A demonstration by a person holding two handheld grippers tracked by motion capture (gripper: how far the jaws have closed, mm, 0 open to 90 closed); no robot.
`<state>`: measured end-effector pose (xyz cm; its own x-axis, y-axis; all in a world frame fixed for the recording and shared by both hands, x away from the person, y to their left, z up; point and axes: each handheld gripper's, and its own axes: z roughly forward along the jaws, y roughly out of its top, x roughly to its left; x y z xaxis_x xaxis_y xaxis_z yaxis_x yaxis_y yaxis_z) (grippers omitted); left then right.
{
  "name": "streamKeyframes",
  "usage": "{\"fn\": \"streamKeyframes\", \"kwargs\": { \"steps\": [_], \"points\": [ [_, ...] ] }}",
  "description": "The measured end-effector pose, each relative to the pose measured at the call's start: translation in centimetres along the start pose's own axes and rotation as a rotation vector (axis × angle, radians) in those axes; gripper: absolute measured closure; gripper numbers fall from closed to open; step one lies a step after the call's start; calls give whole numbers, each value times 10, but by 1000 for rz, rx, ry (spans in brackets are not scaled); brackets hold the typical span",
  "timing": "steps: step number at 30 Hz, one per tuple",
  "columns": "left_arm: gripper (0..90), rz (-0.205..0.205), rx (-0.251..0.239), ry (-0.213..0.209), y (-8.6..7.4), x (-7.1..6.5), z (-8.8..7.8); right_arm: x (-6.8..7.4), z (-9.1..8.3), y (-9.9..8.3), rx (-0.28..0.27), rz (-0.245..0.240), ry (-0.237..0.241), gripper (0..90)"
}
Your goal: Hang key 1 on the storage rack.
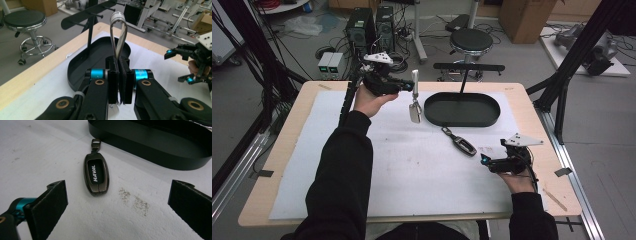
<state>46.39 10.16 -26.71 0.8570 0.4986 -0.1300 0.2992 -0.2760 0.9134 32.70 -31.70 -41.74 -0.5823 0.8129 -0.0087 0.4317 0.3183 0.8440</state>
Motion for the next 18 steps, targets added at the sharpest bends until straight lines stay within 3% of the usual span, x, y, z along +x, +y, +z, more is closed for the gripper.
{"fn": "streamKeyframes", "kwargs": {
  "steps": [9, 18],
  "points": [
    [868, 19, -10, -4, 22, 7, 13, 1, 0, 2, -7, 0, 10, 17],
    [868, 46, -73, 15, 52, 9, 24, 0, 3, 1, -4, -8, 14, 17]
  ]
}}
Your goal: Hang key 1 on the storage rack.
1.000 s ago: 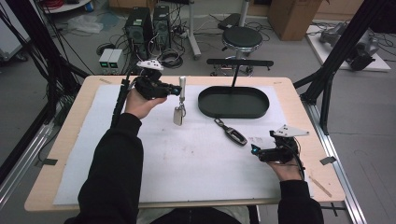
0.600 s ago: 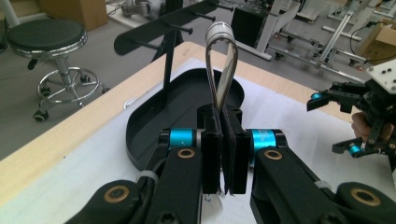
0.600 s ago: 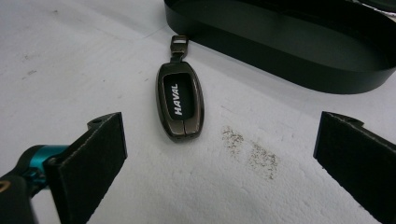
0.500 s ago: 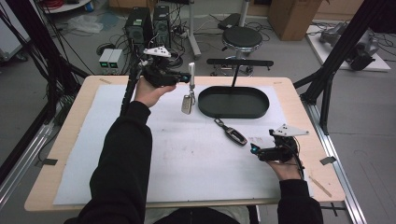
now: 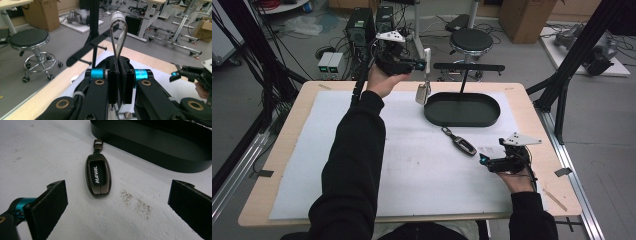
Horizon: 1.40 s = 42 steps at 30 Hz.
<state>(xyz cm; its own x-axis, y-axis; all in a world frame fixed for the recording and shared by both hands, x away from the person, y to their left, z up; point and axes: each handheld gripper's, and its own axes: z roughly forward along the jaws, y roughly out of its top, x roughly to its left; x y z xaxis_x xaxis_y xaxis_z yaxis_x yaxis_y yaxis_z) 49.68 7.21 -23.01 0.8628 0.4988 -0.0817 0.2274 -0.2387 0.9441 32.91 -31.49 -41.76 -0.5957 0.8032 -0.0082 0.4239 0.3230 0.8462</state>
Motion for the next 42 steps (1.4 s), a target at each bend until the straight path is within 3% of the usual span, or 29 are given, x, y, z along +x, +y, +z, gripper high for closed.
{"fn": "streamKeyframes", "kwargs": {
  "steps": [4, 9, 13, 18, 24, 29, 38, 42],
  "points": [
    [867, 14, 3, 23, 9, 0, 5, 0, -1, 0, -4, 7, 1, 17],
    [868, 16, -41, 35, 17, 0, 12, -1, -2, 0, -4, 8, 5, 17],
    [867, 27, -40, 39, 21, -1, 20, -2, -1, 0, -6, 5, 5, 17],
    [867, 49, -31, 78, 25, -1, 32, -2, -1, 0, -6, 9, 6, 17],
    [867, 45, -6, 96, 21, 1, 45, -4, -1, -1, -7, 15, 8, 17],
    [867, 31, -13, 102, 20, 2, 54, -4, -1, -1, -7, 17, 10, 17],
    [867, 20, -13, 143, 23, 9, 64, -6, -1, -1, -13, 21, 9, 17],
    [867, 23, 12, 166, 24, 12, 66, -5, -1, -1, -16, 15, 10, 17]
  ]
}}
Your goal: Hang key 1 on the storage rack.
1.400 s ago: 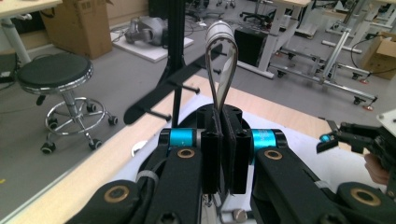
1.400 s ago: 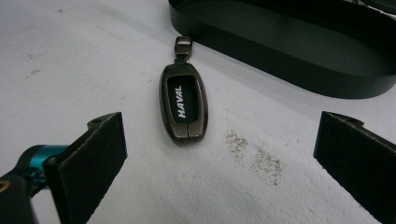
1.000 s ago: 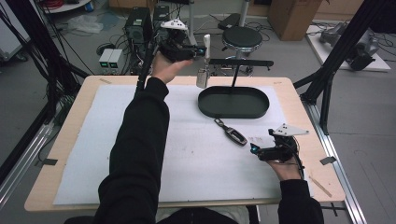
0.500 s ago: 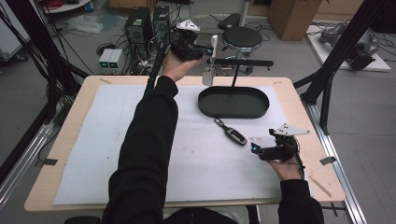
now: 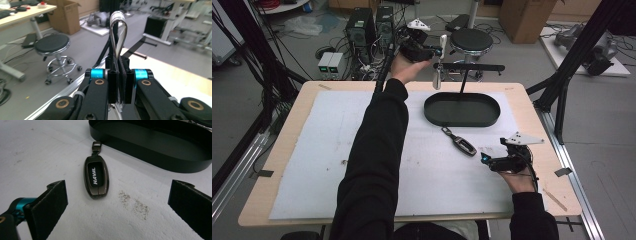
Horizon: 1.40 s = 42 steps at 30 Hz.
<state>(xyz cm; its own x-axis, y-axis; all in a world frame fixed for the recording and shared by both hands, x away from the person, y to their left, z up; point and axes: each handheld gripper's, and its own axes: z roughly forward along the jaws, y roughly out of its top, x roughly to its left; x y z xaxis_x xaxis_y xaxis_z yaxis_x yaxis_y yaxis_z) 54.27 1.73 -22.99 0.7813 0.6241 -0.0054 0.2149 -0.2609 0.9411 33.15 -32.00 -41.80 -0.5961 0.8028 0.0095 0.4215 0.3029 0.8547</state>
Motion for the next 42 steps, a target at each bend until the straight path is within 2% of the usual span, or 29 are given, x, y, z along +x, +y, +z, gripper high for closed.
{"fn": "streamKeyframes", "kwargs": {
  "steps": [8, 10, 22, 26, 31, 34, 35, 38, 41, 42],
  "points": [
    [866, 10, 13, 31, 0, 1, 8, 0, 0, 0, 2, -1, 3, 17],
    [867, 3, 4, 33, 0, 1, 9, 0, 0, 0, 1, -3, 1, 17],
    [866, -16, -26, 18, 4, 0, 12, 0, 1, 0, 4, -1, 3, 17],
    [866, -11, -18, 39, 6, 0, 14, 0, 2, 0, 4, -3, 3, 17],
    [865, -32, -25, 51, 4, 2, 21, 0, 1, 0, 4, -4, 4, 17],
    [862, -18, -4, 66, 1, 1, 26, 0, 2, 0, 5, -4, 2, 17],
    [859, -15, 5, 86, 0, 1, 28, 0, 2, 0, 7, -2, 3, 17],
    [796, -48, 10, 109, -2, 3, 31, 0, 1, 0, 6, -2, 3, 17],
    [655, -95, 18, 115, -2, 6, 29, 0, 0, 0, 3, -3, 4, 17],
    [638, -103, 17, 115, -2, 7, 29, 0, 0, 0, 3, -4, 3, 16]
  ]
}}
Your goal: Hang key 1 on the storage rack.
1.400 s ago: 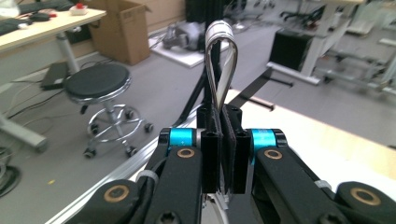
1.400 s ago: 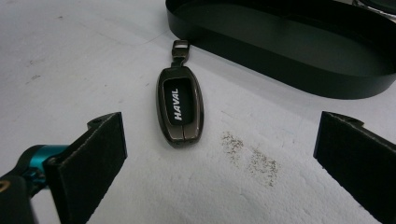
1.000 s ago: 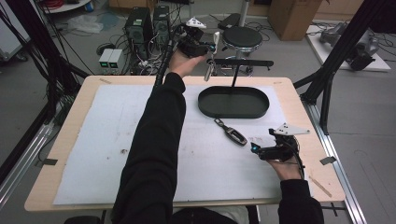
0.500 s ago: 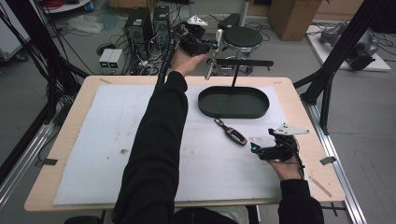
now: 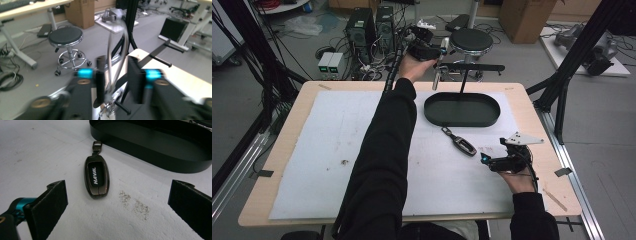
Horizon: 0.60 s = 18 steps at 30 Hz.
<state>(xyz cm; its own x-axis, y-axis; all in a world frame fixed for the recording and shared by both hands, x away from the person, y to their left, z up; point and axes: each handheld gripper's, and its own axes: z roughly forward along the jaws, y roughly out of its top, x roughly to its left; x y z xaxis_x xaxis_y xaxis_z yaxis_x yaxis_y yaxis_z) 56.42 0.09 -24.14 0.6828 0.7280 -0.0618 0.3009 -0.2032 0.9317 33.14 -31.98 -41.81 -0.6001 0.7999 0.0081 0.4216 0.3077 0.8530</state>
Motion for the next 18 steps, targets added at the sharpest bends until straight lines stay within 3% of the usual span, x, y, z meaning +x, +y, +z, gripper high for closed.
{"fn": "streamKeyframes", "kwargs": {
  "steps": [4, 7, 10, 13, 18],
  "points": [
    [431, -11, -3, -8, -1, 5, -6, 0, -1, 0, 0, 1, -2, 17],
    [237, 17, 19, -24, -6, 7, -9, 0, -1, -1, -3, 4, -2, 17],
    [178, 46, 50, -64, -12, 9, -14, 0, -2, -1, -4, 4, -1, 17],
    [139, 29, 50, -106, -19, 13, -19, 0, -1, -1, -4, 5, 0, 16],
    [105, 22, 58, -115, -34, 16, -30, 0, -1, -1, -3, 6, 0, 17]
  ]
}}
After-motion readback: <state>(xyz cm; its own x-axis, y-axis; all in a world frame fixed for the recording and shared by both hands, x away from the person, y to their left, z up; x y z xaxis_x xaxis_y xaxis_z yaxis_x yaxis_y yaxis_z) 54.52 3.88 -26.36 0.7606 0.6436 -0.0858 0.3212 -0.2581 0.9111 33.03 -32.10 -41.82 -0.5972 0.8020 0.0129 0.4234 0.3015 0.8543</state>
